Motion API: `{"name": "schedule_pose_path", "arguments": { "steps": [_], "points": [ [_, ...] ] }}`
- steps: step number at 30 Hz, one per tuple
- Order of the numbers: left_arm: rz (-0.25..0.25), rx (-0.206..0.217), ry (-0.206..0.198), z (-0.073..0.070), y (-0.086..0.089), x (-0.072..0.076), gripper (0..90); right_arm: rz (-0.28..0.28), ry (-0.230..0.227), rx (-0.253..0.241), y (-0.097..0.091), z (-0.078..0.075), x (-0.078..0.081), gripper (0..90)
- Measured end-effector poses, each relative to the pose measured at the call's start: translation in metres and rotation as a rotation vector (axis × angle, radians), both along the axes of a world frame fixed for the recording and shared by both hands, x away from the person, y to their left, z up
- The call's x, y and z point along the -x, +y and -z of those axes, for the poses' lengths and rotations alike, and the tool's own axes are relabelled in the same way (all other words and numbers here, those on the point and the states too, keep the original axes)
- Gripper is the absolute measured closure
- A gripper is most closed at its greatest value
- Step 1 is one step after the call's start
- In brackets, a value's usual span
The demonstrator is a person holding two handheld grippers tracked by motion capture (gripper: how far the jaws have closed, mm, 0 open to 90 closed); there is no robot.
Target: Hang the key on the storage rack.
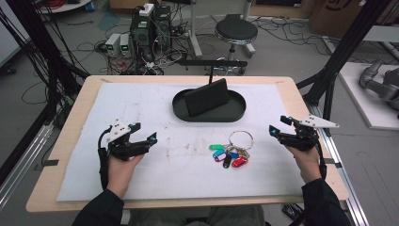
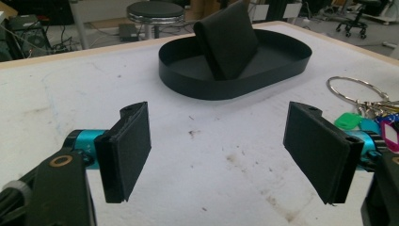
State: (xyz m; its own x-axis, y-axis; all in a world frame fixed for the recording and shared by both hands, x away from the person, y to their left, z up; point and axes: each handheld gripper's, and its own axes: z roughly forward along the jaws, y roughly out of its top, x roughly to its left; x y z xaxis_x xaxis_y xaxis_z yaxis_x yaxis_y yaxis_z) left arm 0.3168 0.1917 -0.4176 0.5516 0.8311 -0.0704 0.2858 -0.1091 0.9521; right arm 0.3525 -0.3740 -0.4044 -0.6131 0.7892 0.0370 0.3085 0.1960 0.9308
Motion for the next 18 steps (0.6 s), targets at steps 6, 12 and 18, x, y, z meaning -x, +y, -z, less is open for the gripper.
{"name": "schedule_pose_path", "arguments": {
  "steps": [6, 12, 18],
  "points": [
    [-0.010, 0.000, -0.003, 0.000, 0.004, 0.002, 23.6, -0.036, 0.088, 0.080, 0.018, 0.010, -0.008, 46.4],
    [-0.005, 0.003, 0.005, 0.002, 0.005, 0.004, 23.7, -0.041, 0.124, 0.117, 0.032, 0.017, -0.015, 53.9],
    [-0.002, -0.005, 0.006, 0.003, 0.004, 0.006, 23.7, -0.008, 0.192, 0.127, 0.040, 0.024, -0.023, 60.1]
  ]
}}
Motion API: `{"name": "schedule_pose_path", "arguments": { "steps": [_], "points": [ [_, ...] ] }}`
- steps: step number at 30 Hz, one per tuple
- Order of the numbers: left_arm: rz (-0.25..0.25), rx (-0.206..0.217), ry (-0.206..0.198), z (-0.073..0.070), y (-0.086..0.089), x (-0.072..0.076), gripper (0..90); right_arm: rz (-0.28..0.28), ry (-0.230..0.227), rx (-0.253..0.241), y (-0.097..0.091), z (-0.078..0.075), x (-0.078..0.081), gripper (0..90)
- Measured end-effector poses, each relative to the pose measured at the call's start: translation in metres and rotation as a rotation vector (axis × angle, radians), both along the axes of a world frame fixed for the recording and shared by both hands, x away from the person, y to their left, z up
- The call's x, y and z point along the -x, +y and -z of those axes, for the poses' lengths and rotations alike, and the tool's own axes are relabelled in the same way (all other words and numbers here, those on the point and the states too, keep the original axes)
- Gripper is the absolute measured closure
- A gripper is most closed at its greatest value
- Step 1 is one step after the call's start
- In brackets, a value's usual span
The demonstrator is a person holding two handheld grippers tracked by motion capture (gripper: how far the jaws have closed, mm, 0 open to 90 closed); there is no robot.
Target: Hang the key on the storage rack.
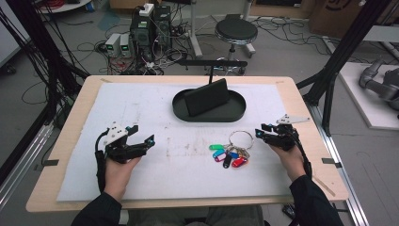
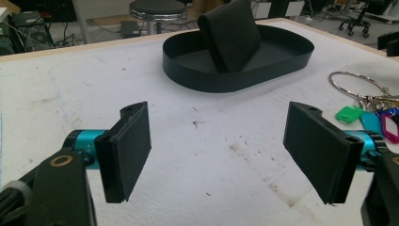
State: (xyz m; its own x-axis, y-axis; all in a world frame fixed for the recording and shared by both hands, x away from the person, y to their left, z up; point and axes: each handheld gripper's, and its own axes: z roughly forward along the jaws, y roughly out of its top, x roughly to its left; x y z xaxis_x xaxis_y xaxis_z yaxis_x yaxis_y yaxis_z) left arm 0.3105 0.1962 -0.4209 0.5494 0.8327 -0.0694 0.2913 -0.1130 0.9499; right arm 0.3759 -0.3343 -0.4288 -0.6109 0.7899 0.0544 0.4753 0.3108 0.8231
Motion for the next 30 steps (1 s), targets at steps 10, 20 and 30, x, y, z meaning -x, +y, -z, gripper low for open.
{"name": "schedule_pose_path", "arguments": {
  "steps": [10, 20, 30],
  "points": [
    [-0.003, -0.002, 0.008, 0.002, 0.000, 0.002, 23.7, 0.015, 0.088, 0.074, 0.021, 0.016, -0.013, 67.1],
    [0.006, -0.012, 0.002, 0.002, -0.004, 0.004, 23.9, 0.011, 0.096, 0.168, 0.030, 0.021, -0.012, 79.2],
    [0.015, -0.011, 0.009, 0.003, -0.006, 0.005, 24.2, 0.027, 0.088, 0.168, 0.031, 0.020, -0.012, 87.6]
  ]
}}
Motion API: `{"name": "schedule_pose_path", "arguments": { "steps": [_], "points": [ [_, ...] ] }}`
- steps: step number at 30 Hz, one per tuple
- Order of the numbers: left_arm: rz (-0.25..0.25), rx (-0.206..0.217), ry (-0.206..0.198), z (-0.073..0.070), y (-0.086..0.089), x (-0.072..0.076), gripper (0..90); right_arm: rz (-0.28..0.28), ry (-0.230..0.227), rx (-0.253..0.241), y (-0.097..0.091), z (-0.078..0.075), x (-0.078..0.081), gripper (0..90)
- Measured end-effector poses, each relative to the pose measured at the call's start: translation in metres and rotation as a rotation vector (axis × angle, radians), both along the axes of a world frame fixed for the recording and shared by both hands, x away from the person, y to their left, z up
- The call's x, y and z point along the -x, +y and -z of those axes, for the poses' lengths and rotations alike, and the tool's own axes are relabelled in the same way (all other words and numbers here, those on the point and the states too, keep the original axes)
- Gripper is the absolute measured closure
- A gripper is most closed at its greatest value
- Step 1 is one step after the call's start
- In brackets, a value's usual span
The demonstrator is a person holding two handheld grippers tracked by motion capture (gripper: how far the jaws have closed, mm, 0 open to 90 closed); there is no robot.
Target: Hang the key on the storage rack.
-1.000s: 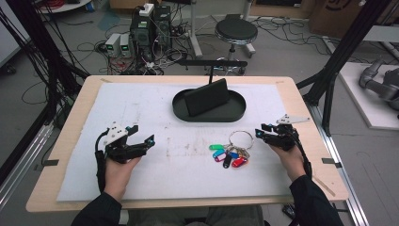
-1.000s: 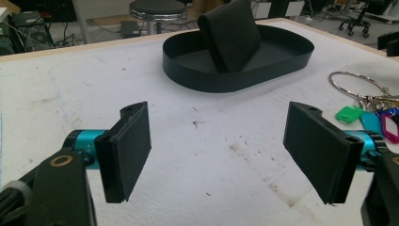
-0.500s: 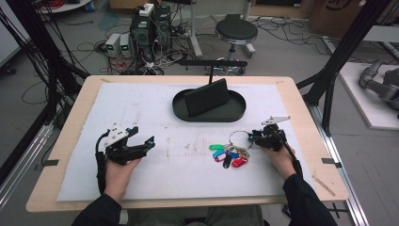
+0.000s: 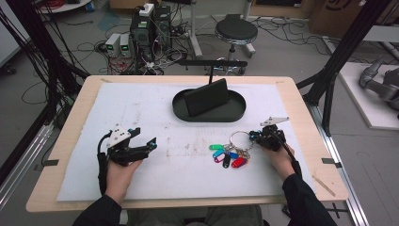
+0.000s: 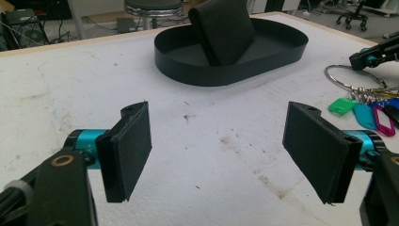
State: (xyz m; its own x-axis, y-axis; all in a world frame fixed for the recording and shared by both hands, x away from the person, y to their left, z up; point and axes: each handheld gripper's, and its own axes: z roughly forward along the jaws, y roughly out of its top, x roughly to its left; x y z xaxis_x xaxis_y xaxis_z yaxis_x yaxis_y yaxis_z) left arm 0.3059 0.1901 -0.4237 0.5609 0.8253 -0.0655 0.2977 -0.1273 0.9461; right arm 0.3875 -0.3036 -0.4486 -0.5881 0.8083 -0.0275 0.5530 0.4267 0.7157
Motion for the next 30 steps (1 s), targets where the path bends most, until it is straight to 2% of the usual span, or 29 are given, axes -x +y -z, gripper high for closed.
{"name": "schedule_pose_path", "arguments": {
  "steps": [3, 11, 17, 21, 25, 30],
  "points": [
    [-0.003, 0.002, 0.000, 0.001, 0.001, 0.000, 24.2, 0.015, 0.002, -0.033, -0.004, -0.002, 0.000, 87.8],
    [-0.004, 0.006, 0.000, 0.001, 0.000, 0.000, 24.3, 0.038, -0.036, -0.159, -0.012, -0.012, 0.004, 88.1],
    [-0.002, 0.006, -0.005, 0.000, 0.000, 0.000, 24.3, 0.030, -0.051, -0.272, -0.014, -0.020, 0.010, 88.1],
    [-0.006, 0.009, -0.007, 0.000, 0.001, 0.001, 24.3, 0.003, -0.063, -0.331, -0.013, -0.024, 0.014, 88.0],
    [-0.004, 0.009, -0.007, 0.000, 0.001, 0.001, 24.3, -0.020, -0.068, -0.365, -0.011, -0.027, 0.018, 87.8],
    [0.001, 0.009, -0.011, 0.000, 0.001, 0.001, 24.3, -0.056, -0.051, -0.368, -0.003, -0.028, 0.020, 86.3]
  ]
}}
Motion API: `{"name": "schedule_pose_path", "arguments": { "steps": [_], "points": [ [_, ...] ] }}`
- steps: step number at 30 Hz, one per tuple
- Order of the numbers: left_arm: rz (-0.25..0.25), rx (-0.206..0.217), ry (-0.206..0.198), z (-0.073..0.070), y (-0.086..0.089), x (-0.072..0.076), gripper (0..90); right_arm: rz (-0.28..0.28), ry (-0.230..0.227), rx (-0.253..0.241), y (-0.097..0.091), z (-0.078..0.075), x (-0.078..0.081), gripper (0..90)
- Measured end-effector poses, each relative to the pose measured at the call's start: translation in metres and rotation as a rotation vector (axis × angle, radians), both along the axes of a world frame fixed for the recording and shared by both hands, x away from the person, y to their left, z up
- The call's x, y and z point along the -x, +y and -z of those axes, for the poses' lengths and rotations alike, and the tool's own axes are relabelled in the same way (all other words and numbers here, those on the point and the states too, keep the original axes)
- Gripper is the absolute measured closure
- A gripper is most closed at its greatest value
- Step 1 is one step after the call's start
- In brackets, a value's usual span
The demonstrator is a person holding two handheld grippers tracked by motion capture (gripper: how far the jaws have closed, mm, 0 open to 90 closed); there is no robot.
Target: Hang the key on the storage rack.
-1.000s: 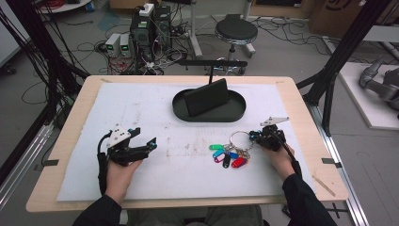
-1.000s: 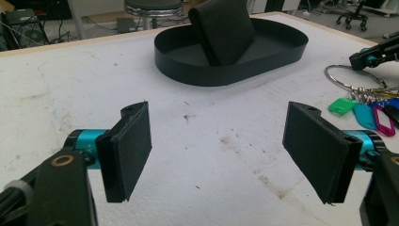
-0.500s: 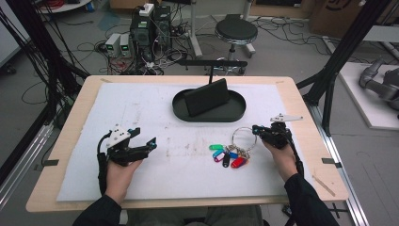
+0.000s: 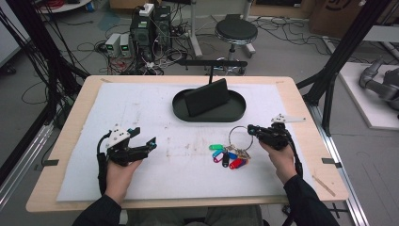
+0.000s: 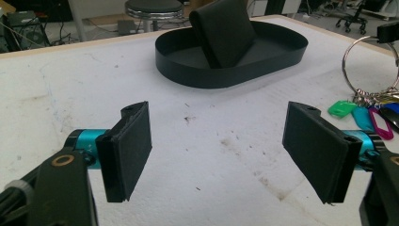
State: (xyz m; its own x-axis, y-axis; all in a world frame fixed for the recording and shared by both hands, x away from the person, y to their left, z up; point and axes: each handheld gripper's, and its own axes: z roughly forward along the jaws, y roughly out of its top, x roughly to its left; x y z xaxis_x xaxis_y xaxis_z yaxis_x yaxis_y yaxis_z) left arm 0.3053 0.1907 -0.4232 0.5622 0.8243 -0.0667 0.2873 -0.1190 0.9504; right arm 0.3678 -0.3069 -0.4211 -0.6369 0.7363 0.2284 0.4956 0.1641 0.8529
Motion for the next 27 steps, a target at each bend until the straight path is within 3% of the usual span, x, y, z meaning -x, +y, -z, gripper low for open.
{"name": "schedule_pose_path", "arguments": {
  "steps": [13, 27],
  "points": [
    [0.005, 0.002, 0.002, 0.000, 0.000, 0.000, 24.3, -0.068, 0.036, 0.020, 0.009, 0.001, 0.001, 87.2],
    [0.012, 0.008, 0.002, 0.000, 0.002, 0.000, 24.3, -0.141, -0.025, 0.025, 0.021, -0.017, 0.006, 88.4]
  ]
}}
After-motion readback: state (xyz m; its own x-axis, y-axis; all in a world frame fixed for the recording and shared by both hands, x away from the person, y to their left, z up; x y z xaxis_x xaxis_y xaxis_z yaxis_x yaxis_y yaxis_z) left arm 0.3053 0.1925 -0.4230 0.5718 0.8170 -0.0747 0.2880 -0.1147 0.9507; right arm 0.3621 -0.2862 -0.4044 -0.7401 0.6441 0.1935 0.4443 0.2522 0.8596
